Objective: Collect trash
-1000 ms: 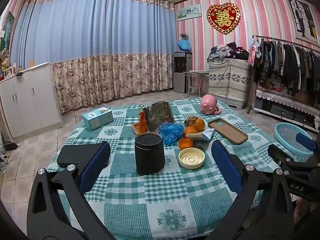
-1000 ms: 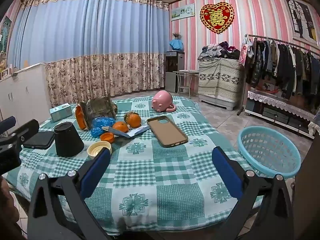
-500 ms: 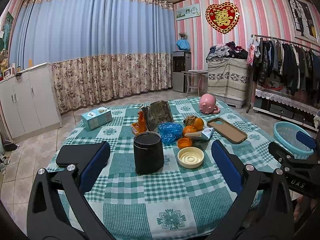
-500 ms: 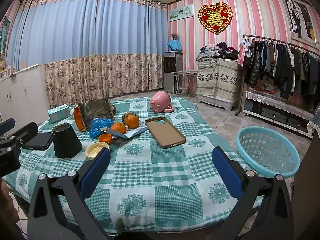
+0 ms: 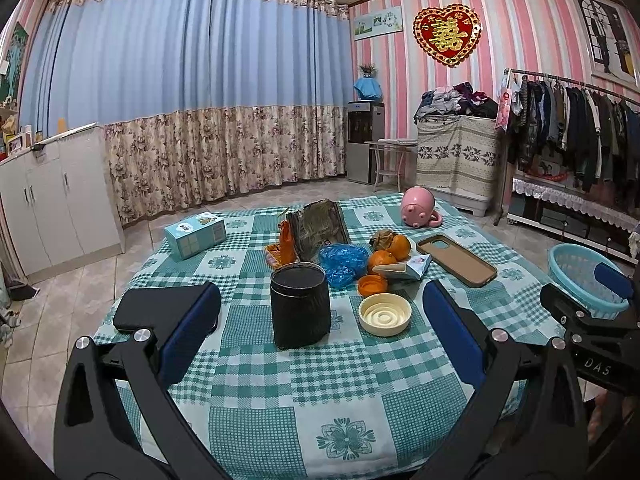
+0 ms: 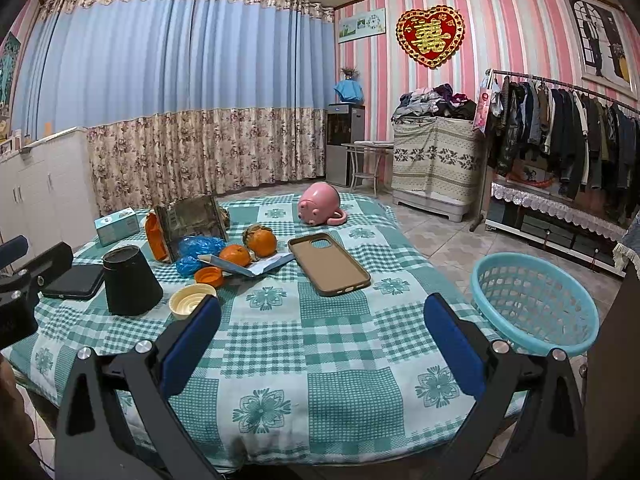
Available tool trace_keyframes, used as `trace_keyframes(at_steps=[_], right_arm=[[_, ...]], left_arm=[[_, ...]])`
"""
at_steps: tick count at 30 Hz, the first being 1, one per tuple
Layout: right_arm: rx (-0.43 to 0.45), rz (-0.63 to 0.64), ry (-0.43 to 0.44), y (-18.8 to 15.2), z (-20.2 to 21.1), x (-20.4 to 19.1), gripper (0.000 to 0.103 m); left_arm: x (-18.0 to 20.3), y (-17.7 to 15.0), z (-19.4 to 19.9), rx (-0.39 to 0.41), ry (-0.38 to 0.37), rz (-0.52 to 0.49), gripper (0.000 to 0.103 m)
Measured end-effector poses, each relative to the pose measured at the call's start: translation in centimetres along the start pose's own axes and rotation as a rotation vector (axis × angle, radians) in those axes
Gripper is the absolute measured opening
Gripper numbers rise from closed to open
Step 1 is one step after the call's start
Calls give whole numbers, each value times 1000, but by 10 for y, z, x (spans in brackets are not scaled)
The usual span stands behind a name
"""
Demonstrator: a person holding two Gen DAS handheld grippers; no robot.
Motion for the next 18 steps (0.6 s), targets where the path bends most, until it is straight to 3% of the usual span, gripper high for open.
trace_keyframes(at_steps=[18], right_arm=[[2,-1,-8,3,5,12,99]], left_arm=[[-5,0,-5,-9,4,6,98]])
Point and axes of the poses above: each gripper's, at about its wrist camera, not at the fingertips, and z roughly against the way its jaws point, x to its right, y to its top, the point moved 6 cm from there along -z, roughly the way its jaws point, and after that the axes turned 1 degree about x, right-handed, at the moved point
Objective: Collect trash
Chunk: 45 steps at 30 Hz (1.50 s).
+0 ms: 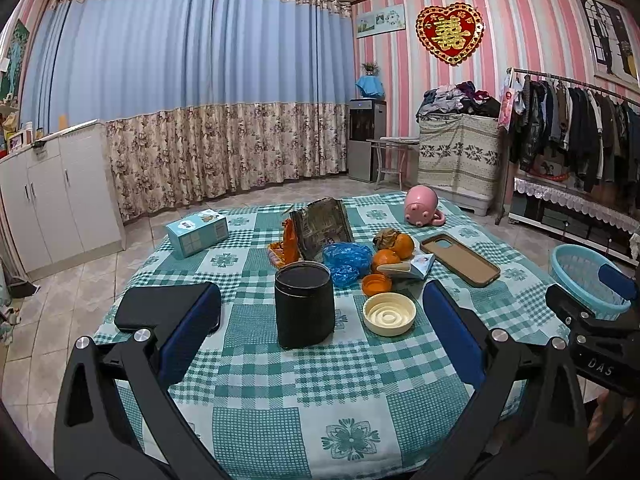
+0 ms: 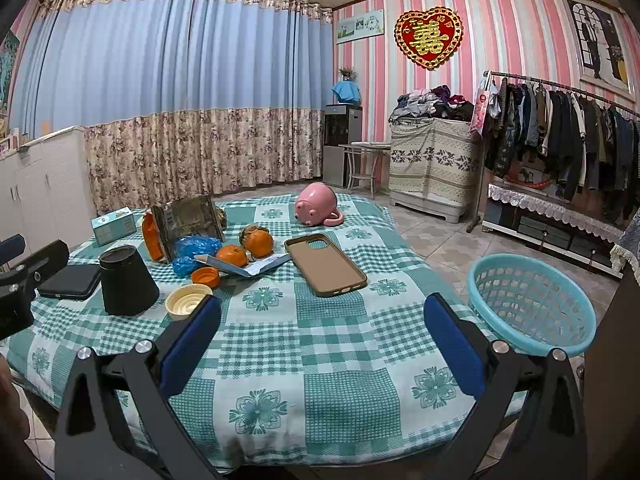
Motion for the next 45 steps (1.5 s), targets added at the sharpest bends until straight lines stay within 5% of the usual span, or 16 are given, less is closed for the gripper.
trace_keyframes(at_steps=[45], right_arm=[[-17,-5,-2,-9,-3,-1,99]], left_arm=[[-11,-8,-23,-41,11,-5,98]])
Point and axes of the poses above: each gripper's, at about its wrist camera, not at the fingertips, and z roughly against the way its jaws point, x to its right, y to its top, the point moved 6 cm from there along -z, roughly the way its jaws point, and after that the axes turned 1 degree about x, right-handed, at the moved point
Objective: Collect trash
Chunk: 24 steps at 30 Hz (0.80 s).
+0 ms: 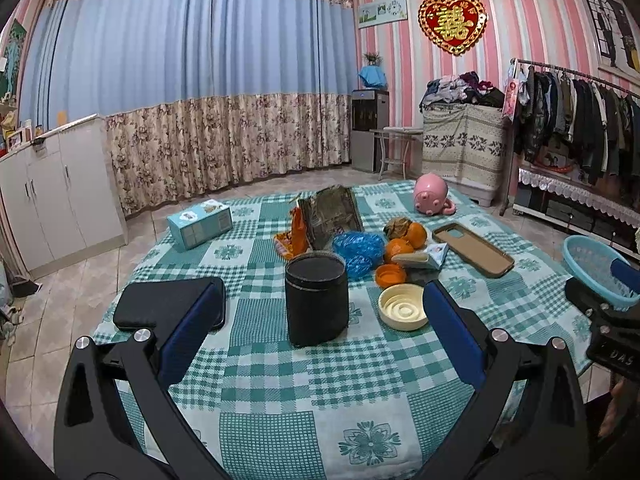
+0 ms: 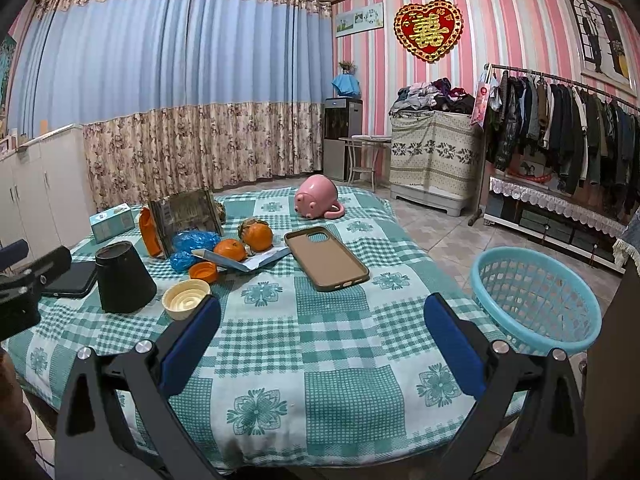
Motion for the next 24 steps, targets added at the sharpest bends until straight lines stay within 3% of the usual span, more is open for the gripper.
trace_keyframes(at_steps=[9,14,20,24], right_arm=[[-25,63,-7,-6,-17,-17,99],[7,159,-94,-8,-19,-32,99],[-76,113,7,-12,-39,-37,99],[-132,68,30,-20,-54,-34,99]], left_arm=[[-15,-4,-31,-40,15,3,98],[-18,-8,-53,-71,0,-3,98],[-16,-13,-77,-97,-36,-4,98],[-12,-18,-94,-109,-42,-23,98]])
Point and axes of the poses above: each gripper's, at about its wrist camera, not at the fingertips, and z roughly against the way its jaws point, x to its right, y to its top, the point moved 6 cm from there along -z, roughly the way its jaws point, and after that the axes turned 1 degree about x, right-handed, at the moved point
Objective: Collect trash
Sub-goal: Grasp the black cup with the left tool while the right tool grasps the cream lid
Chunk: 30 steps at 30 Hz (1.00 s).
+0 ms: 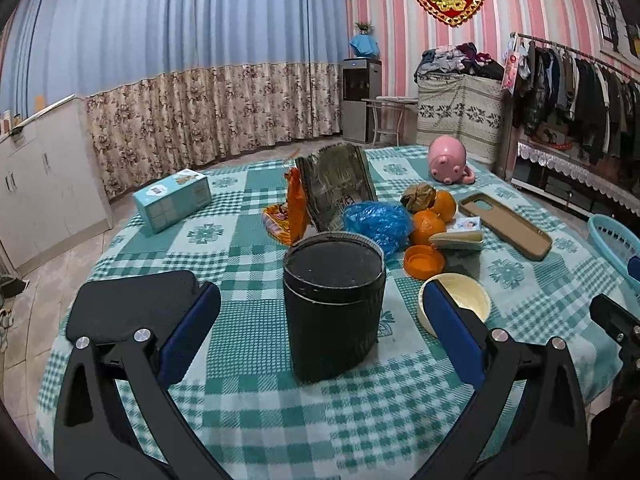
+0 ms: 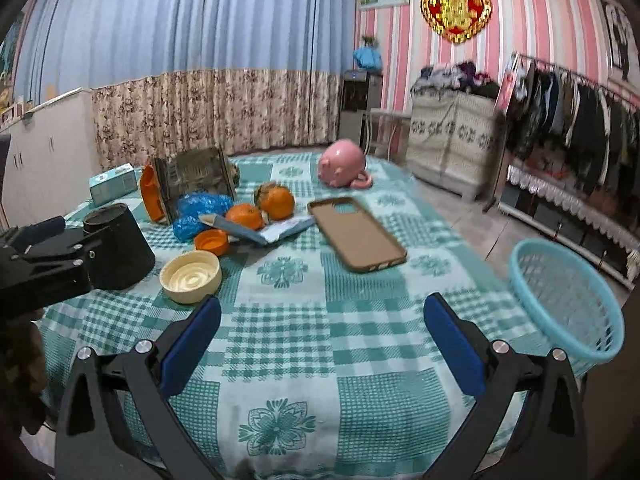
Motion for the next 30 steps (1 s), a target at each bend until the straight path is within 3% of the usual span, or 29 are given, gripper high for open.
trace_keyframes(at_steps=[5,7,9,10,17,21,30], right_arm=[[-46,-40,82,-5,-13,-7,99],[-58,-37,93,-5,-17,-10,99],[-73,-30,104,-5,-23,-17,99],[-74,-27,110,-4,-25,-20,99],[-108,18,170,-3,-41,-50,99],[-139,44,200,-6,-54,-70,99],[-173,69,202,-2,-90,-100,99]], left_arm=[[-1,-4,-18,-31,-32,18,94],[-2,-3,-23,-42,-56,29,83],[0,-4,-29,-68,-82,22,60],[0,-5,-30,-77,-97,21,58],[-24,2,-10,-36,-73,42,57],[-46,1,6,-11,-11,31,57],[-84,-8,12,-31,30,91,57]])
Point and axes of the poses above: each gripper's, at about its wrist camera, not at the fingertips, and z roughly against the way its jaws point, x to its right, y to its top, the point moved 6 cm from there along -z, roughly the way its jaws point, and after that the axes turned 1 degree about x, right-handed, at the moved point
